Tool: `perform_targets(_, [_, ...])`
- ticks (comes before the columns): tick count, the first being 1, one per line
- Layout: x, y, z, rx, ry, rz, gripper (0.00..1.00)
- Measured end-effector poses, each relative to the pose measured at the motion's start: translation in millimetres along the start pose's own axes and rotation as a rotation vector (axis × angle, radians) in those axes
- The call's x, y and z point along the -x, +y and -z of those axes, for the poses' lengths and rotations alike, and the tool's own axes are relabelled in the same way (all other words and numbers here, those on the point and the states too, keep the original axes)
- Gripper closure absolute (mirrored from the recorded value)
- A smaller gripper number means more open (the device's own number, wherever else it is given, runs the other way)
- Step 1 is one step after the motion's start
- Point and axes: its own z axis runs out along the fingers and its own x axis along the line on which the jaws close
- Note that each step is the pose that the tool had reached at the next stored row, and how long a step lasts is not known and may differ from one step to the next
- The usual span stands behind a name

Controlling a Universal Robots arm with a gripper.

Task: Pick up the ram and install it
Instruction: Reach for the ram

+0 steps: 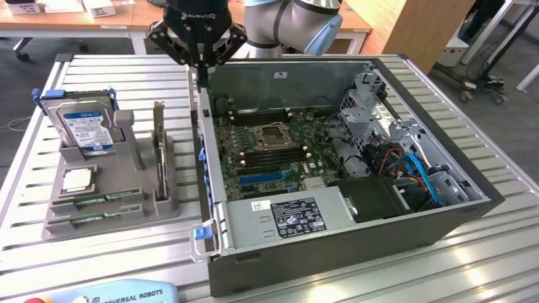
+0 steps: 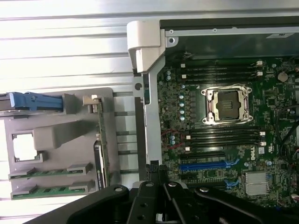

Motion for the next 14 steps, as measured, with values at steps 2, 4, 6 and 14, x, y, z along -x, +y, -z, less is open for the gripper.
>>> perform_targets(2, [-3.9,-0.3,-0.2,0.0000,-0.0001,0.000,0.90])
perform_targets(4, [-8.0,-0.6,-0.2,-0.0001,0.0000,0.000,0.90])
perform_targets(6, [-11.7,-0.9,-0.4,0.0000,0.0000,0.000,0.90])
perform_targets(14, [-27.2,-2.1,-1.0,0.0000,0.0001,0.000,0.90])
